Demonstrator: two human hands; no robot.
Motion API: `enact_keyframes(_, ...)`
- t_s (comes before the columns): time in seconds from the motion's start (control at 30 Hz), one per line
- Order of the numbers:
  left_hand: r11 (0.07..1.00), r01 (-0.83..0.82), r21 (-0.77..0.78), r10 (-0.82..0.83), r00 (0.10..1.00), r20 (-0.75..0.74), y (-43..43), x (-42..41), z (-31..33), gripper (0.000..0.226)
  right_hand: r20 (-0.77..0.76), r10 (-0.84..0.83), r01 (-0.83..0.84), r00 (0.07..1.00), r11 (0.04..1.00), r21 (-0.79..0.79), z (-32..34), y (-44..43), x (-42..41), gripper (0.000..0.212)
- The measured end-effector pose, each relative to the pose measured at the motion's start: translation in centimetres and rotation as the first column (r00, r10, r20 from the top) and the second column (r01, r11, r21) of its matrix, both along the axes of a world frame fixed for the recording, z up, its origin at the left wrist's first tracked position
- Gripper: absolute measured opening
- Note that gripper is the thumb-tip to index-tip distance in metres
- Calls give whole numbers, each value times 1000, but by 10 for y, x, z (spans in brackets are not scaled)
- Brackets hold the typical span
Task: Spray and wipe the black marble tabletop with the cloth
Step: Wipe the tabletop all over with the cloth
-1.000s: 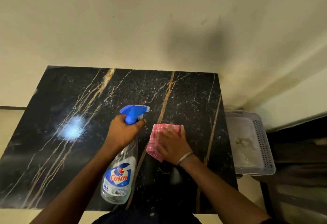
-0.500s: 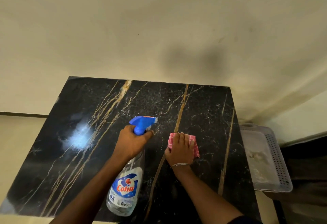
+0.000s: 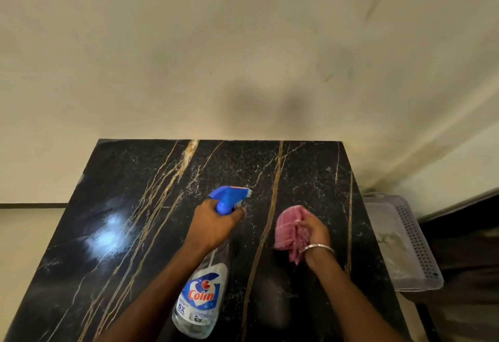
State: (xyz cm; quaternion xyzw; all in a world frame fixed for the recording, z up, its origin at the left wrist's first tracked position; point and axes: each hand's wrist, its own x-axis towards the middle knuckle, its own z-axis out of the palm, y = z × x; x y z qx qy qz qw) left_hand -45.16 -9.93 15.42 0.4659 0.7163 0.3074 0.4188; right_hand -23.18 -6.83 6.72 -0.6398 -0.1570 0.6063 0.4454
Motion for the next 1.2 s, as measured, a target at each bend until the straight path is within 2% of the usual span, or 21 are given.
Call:
enact_keyframes(0.03,1000,10,11,-10,1000,-1,1,-1,0,13,-208,-138,121,968,988,-91,3,-4,6,27)
enact_keyframes(0.07,1000,17,22,-17,1000,0,2,-1,1,13,-334,-210,172,919,975,-141,6,-8,11,31)
enact_keyframes(0.17,998,34,51,-35,999,8,1,1,4,12,-496,-210,173,842,978,-120,10,-23,19,44)
enact_keyframes(0.23,997,36,64,-36,999,9,1,1,5,11,-504,-111,89,857,994,-68,18,-31,15,51)
enact_keyframes(0.3,997,42,71,-43,999,13,0,0,5,12,-435,-44,13,899,997,-74,19,-35,10,71)
enact_keyframes(0.33,996,47,70,-48,999,20,-1,0,6,12,-429,-35,2,902,997,-75,22,-37,7,71)
enact_keyframes(0.4,996,51,70,-53,998,31,-2,0,7,12,-430,-75,32,900,994,-106,27,-38,3,44)
enact_keyframes(0.47,997,45,69,-48,998,36,-5,0,9,13,-427,-117,63,897,988,-139,30,-35,2,35)
enact_keyframes(0.57,996,70,59,-72,997,28,-7,3,11,12,-457,-148,104,877,987,-120,36,-34,0,33)
enact_keyframes(0.7,991,126,38,-126,992,-5,-14,13,13,12,-513,-166,176,842,984,-30,37,-33,5,44)
enact_keyframes(0.83,983,183,22,-182,983,-16,-23,27,18,13,-582,-174,218,794,976,6,37,-27,6,41)
enact_keyframes(1.0,989,141,42,-140,990,-26,-24,42,20,13,-619,-121,206,776,976,68,39,-25,9,43)
enact_keyframes(1.2,996,88,-7,-88,993,-83,-22,43,17,17,-603,-80,177,794,979,103,30,-25,22,88)
